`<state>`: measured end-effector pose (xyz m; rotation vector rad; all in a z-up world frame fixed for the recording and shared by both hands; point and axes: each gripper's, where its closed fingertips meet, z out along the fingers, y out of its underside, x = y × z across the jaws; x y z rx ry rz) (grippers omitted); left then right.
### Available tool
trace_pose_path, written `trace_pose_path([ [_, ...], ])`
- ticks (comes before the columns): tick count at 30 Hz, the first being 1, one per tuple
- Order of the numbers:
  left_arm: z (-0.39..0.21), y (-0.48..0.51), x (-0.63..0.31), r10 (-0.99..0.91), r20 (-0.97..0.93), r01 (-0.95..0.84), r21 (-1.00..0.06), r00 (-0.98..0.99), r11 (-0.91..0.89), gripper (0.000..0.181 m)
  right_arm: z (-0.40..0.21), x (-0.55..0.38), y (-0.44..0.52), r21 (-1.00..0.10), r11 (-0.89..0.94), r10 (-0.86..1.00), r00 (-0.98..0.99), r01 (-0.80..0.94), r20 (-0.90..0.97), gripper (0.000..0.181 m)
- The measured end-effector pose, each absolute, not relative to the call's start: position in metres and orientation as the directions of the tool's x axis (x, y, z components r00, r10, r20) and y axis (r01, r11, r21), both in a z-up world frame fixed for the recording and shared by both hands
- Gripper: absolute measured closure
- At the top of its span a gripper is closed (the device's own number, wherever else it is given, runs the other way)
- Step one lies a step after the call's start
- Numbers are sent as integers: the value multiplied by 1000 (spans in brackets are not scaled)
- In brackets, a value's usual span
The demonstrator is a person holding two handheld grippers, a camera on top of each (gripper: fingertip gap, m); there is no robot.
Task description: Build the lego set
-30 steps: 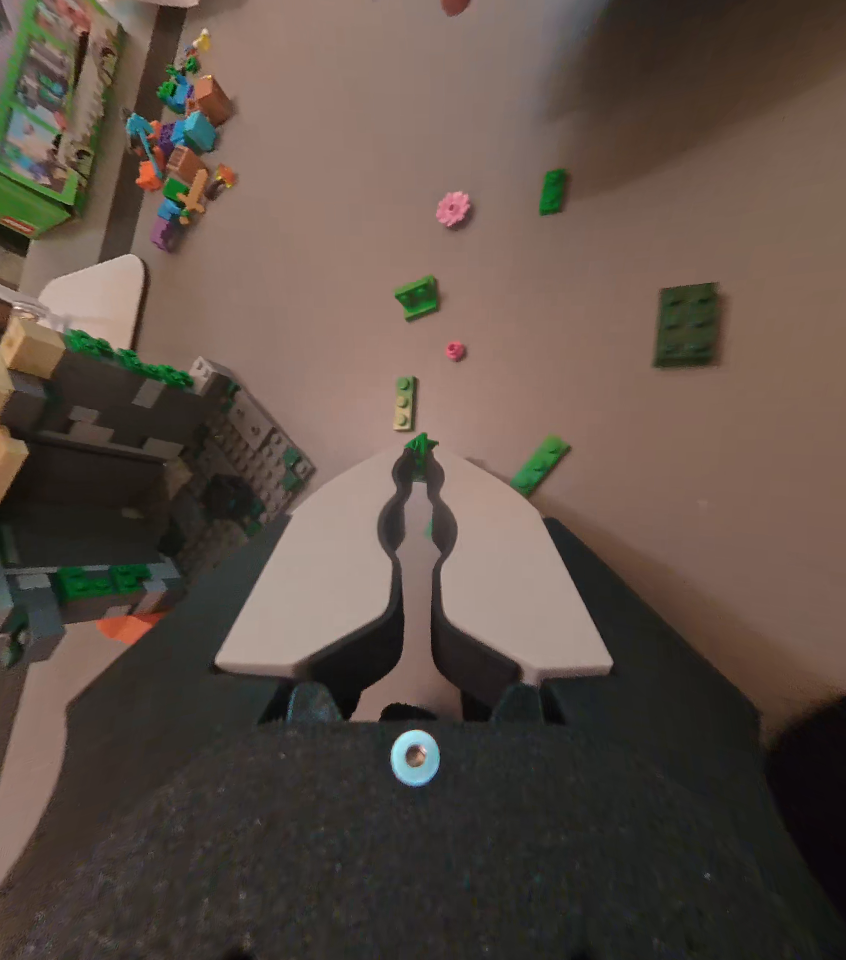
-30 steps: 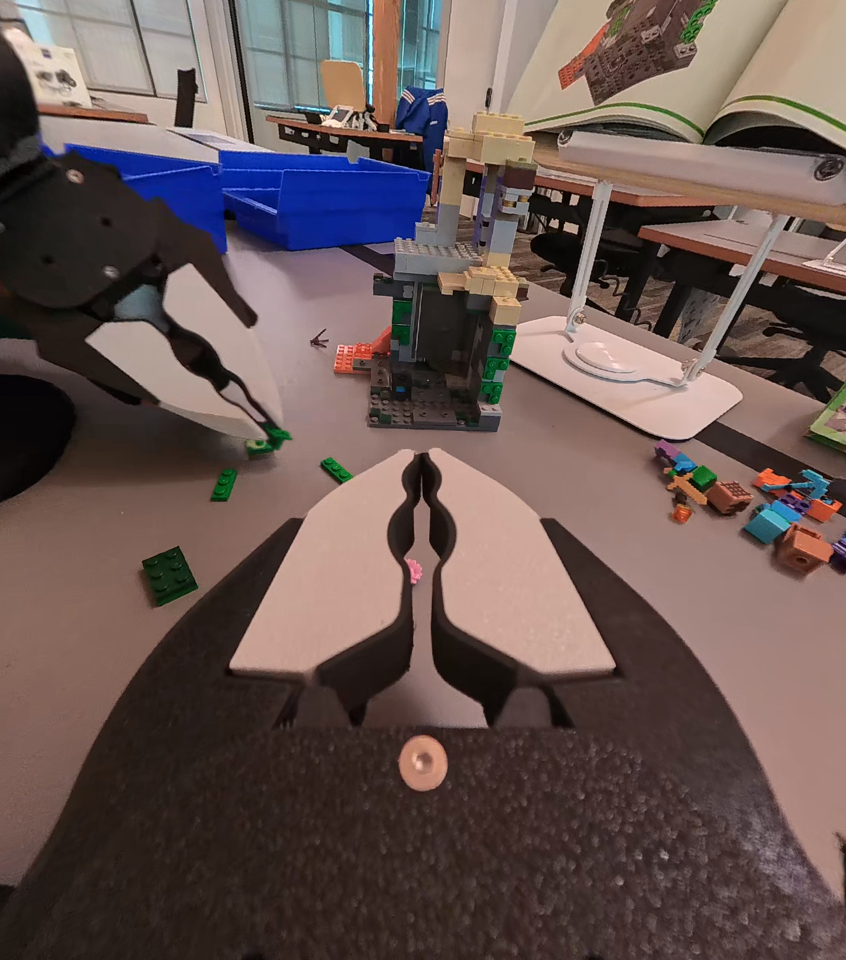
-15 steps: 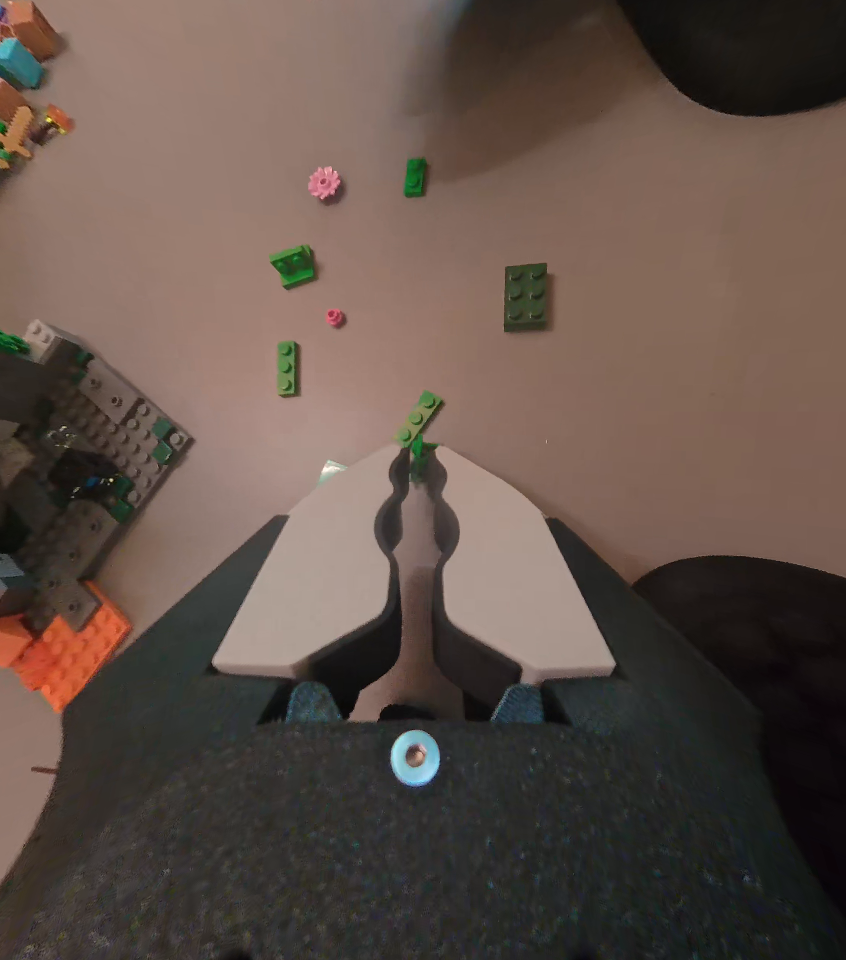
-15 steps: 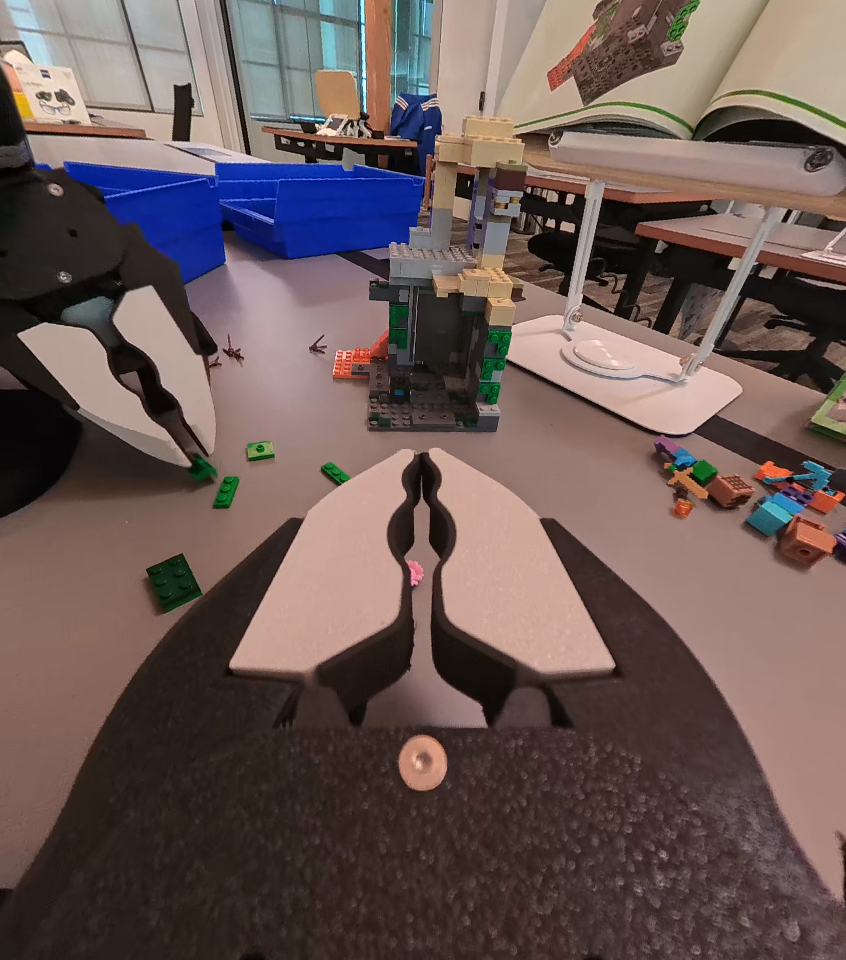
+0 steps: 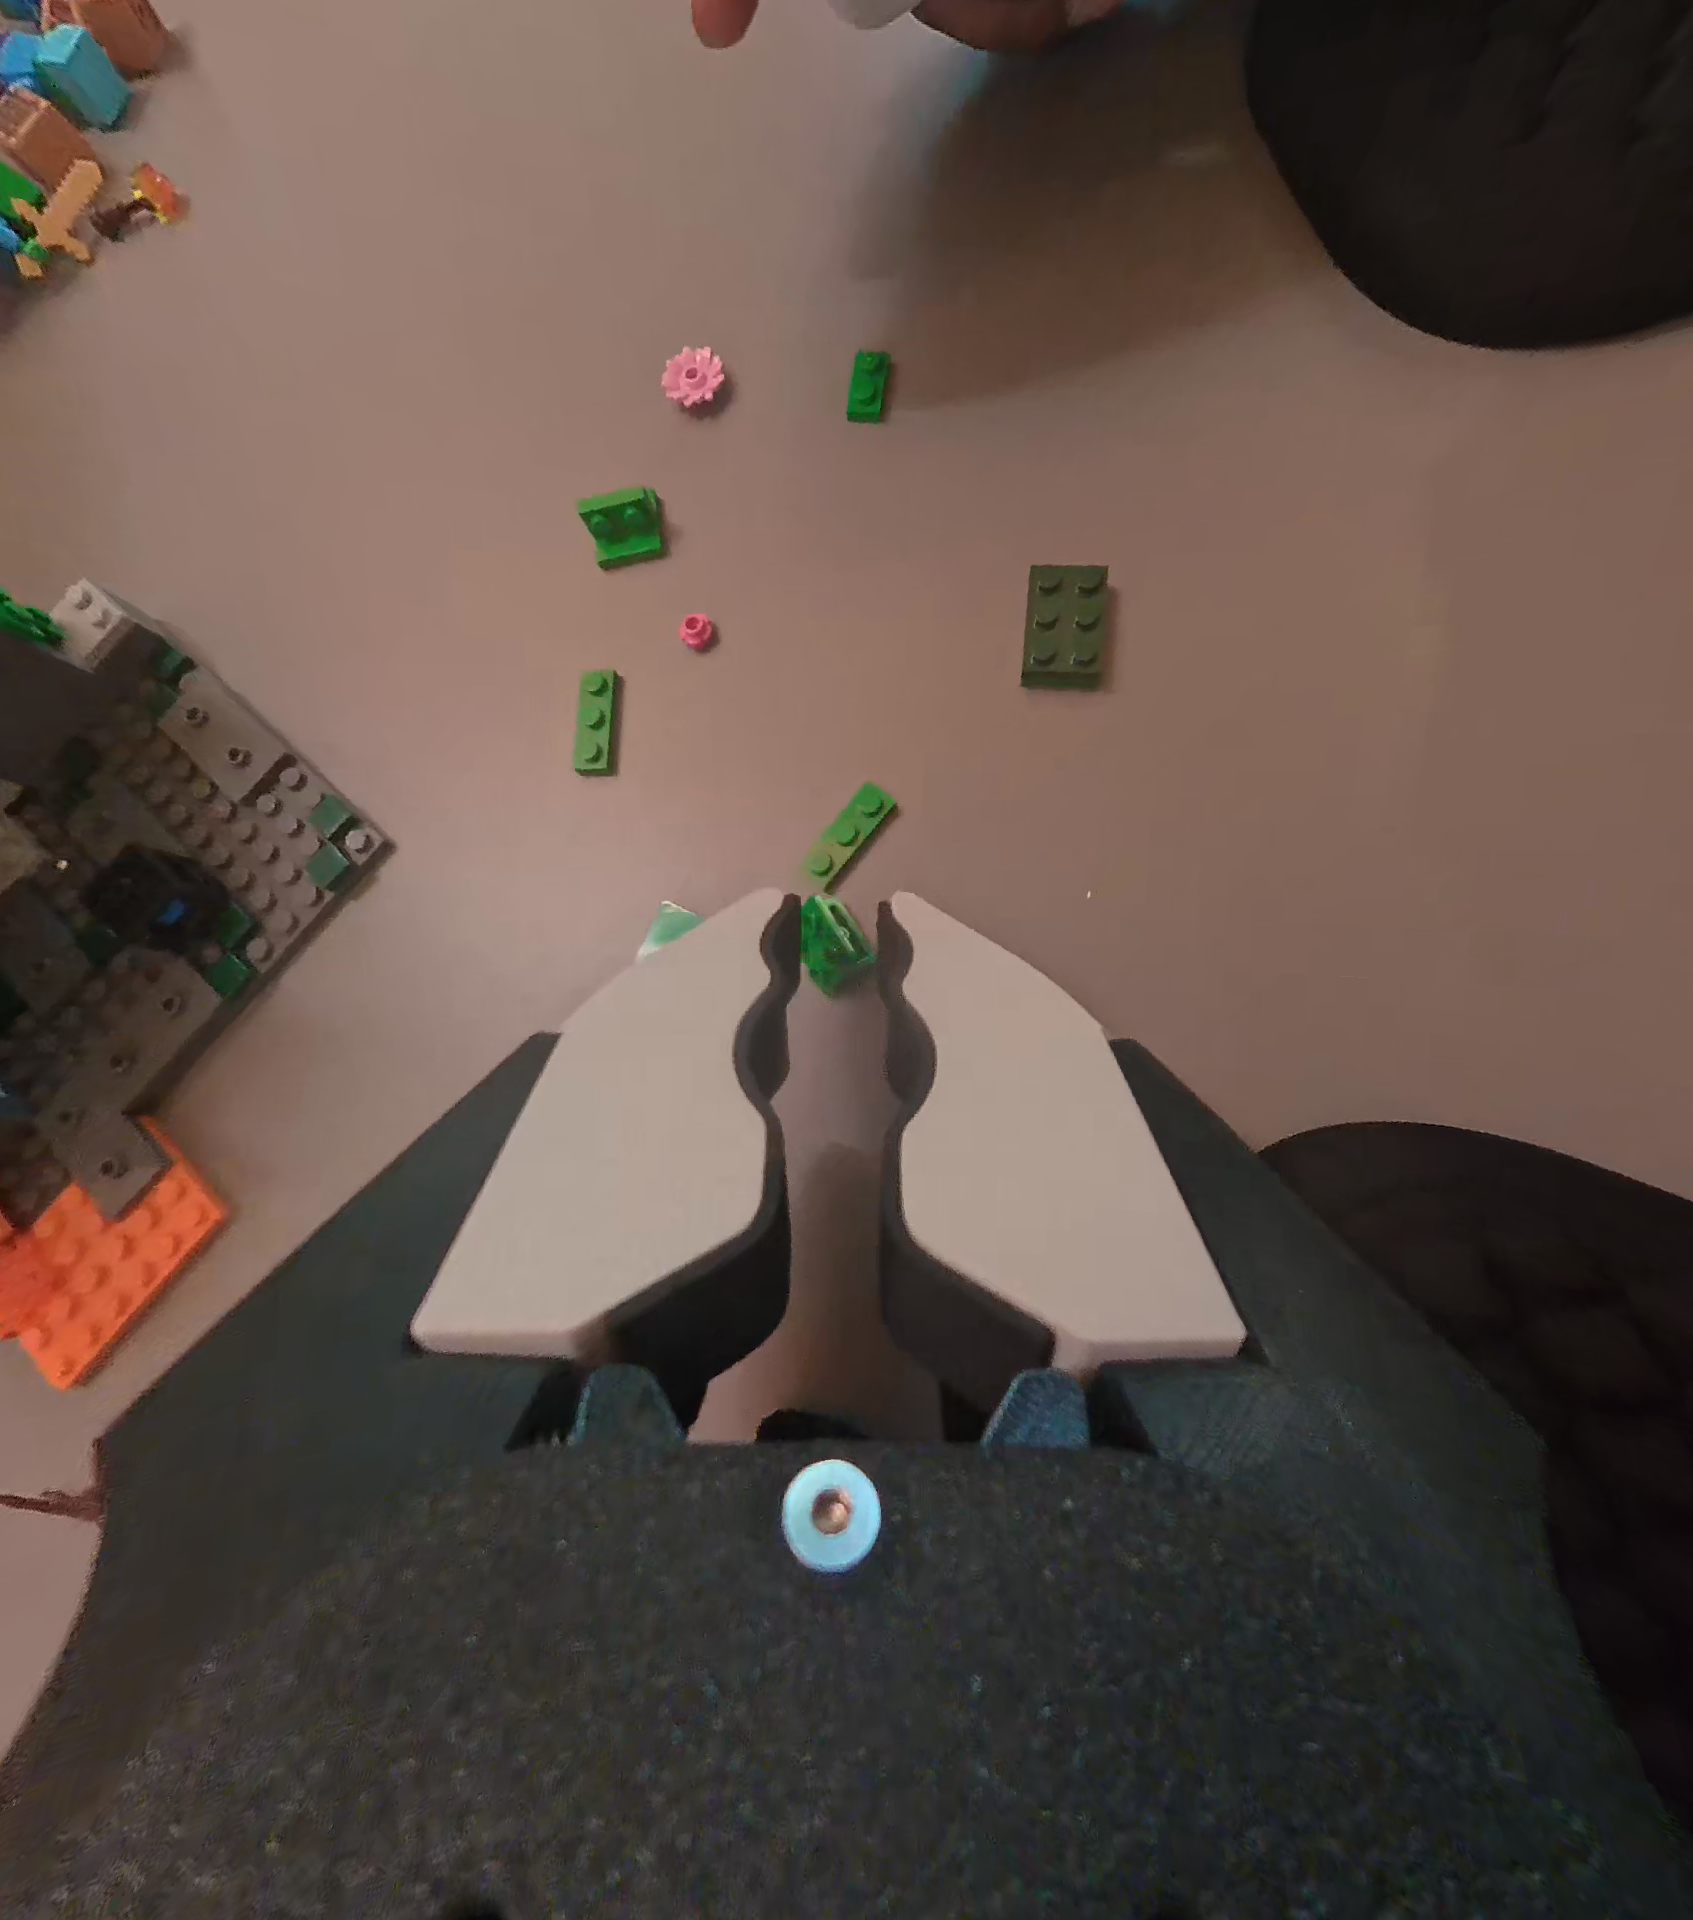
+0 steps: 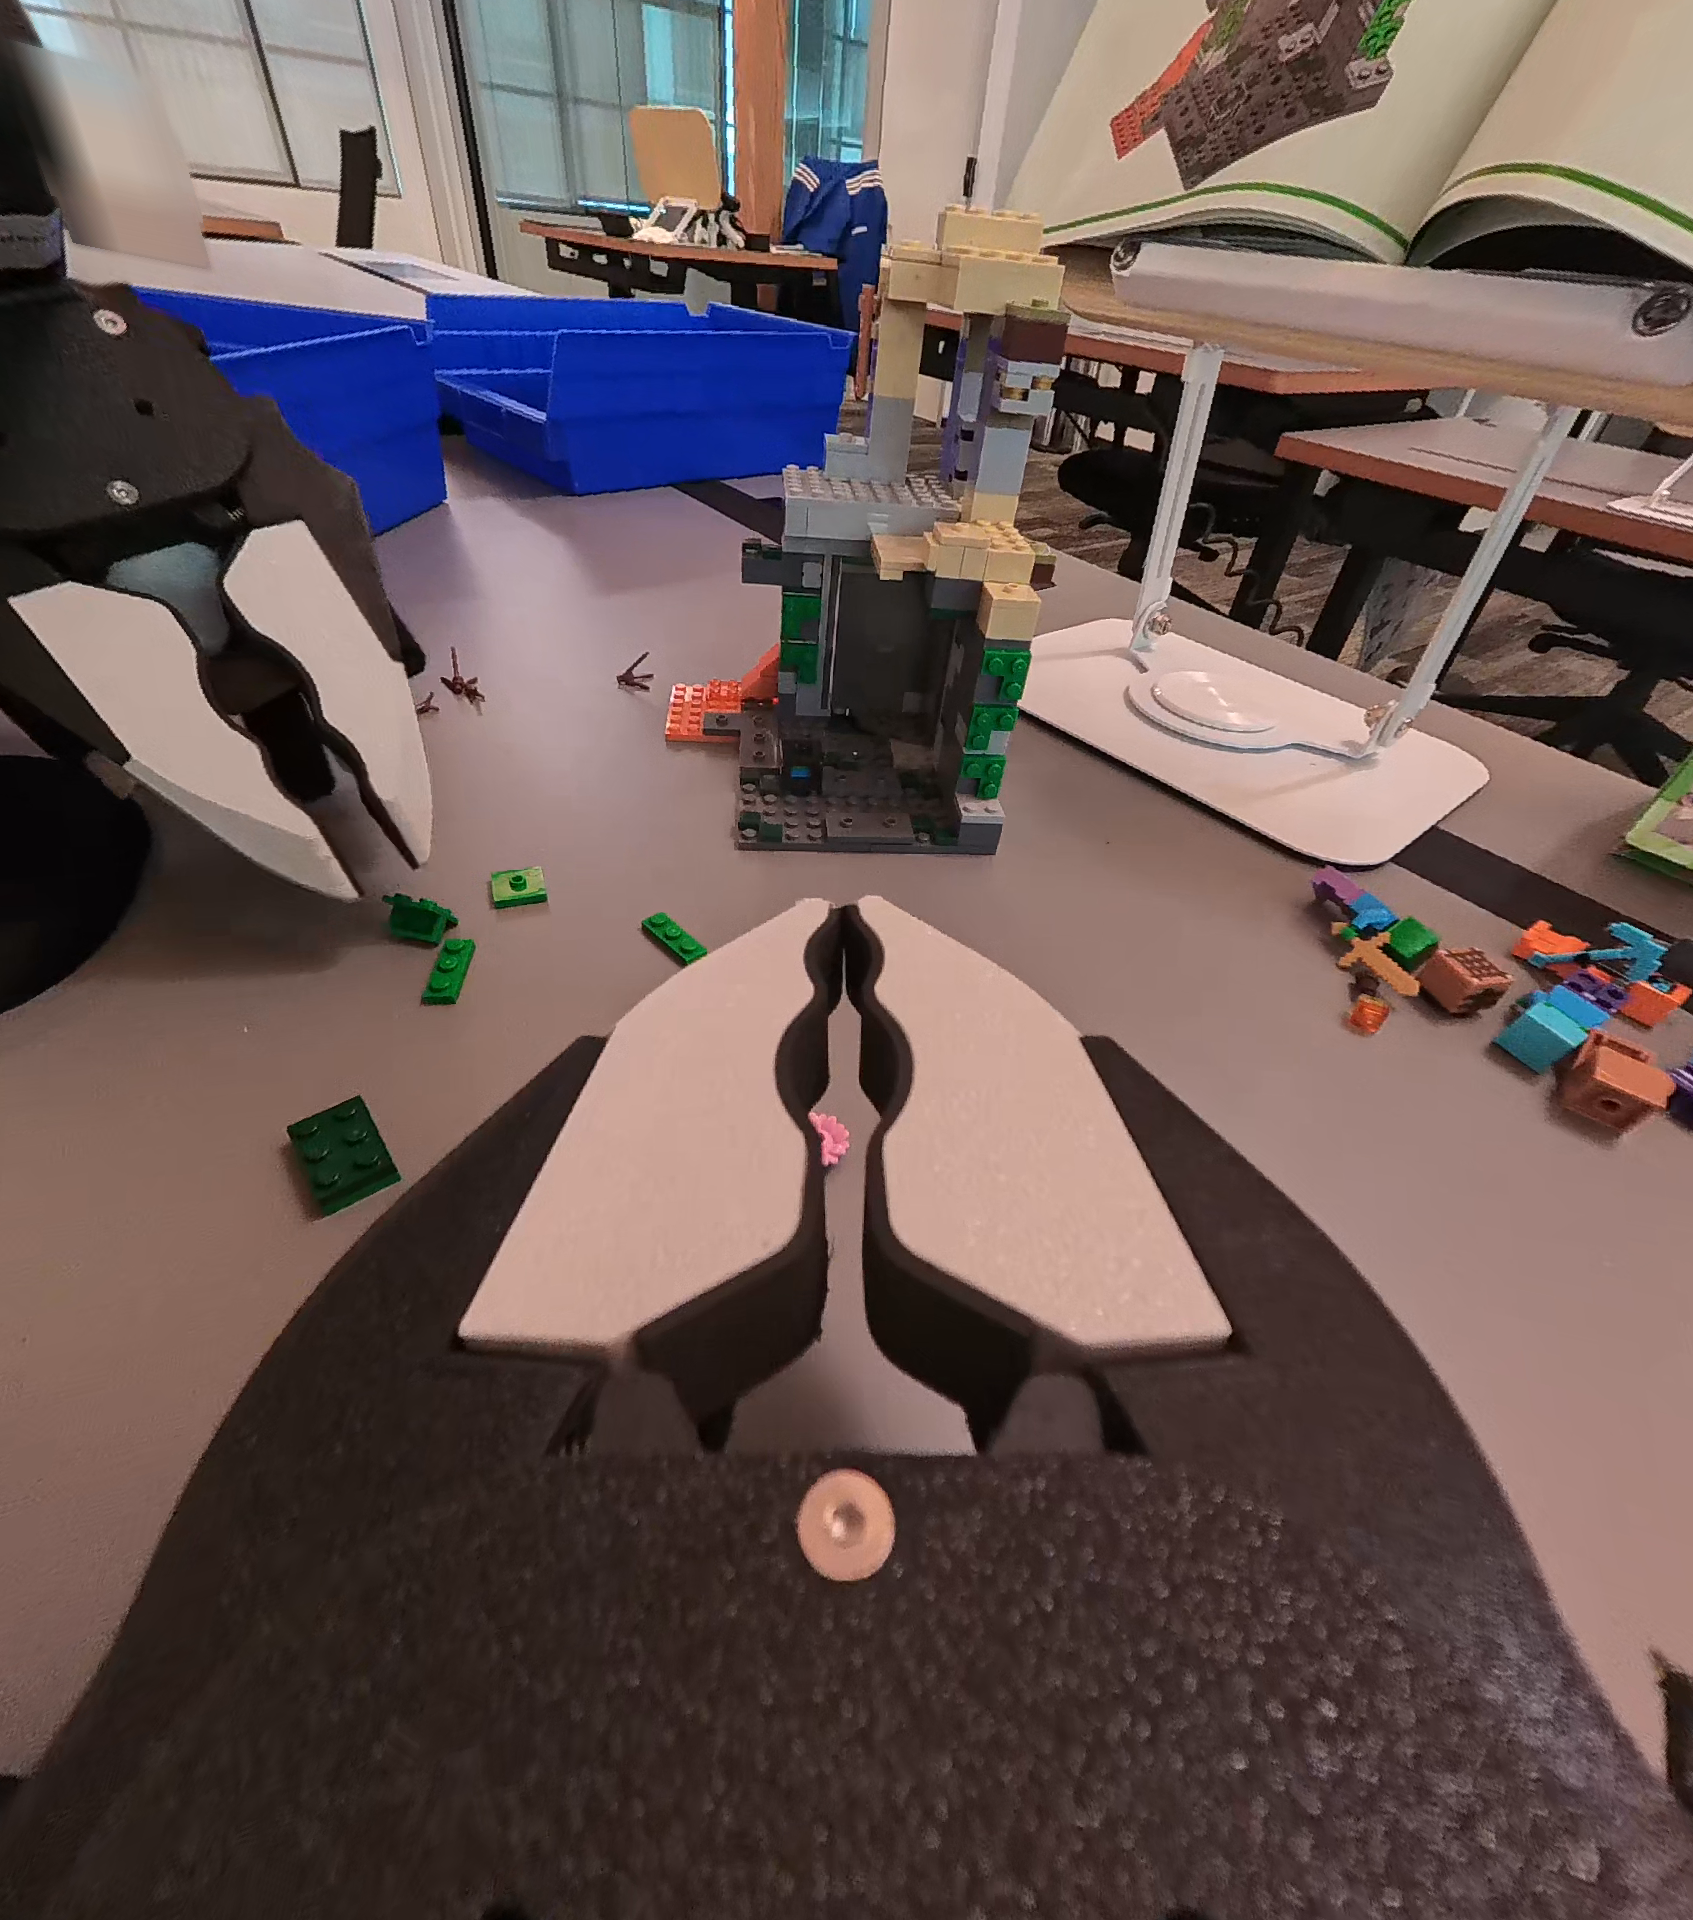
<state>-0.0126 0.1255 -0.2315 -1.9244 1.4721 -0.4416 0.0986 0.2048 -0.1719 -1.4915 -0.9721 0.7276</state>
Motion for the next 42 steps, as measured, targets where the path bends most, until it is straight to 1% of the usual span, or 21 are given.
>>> trace_pose_path([
  [6,-233,118,-9,-921,-33,-660,-707,388,-253,161,-173,98,204,-984,1,884,459,180,85,181],
  [9,-236,116,-6,-913,-24,-660,-698,407,-276,161,-173,97,203,-982,5,886,454,187,91,181],
  [13,-244,117,-5,-915,-34,-688,-670,401,-277,164,-174,96,202,-981,14,887,450,195,103,181],
  [19,-247,119,-10,-933,-78,-744,-627,353,-229,181,-174,96,201,-979,20,888,447,201,110,181],
  [22,-247,121,-15,-938,-101,-768,-606,332,-207,181,-175,95,201,-979,21,888,446,203,112,181],
  [28,-244,128,-26,-937,-135,-783,-594,321,-182,181,-175,96,202,-980,16,885,452,200,107,181],
  [32,-236,135,-33,-924,-147,-766,-613,352,-194,181,-175,97,204,-981,4,880,464,196,97,181],
  [35,-229,140,-36,-913,-157,-749,-632,377,-200,176,-175,98,205,-981,1,879,468,195,94,181],
  [39,-224,145,-40,-898,-157,-722,-657,411,-216,176,-176,97,205,-980,-4,879,468,200,92,181],
  [42,-220,148,-44,-882,-164,-701,-676,442,-226,175,-186,93,204,-961,-16,901,422,275,105,181],
])
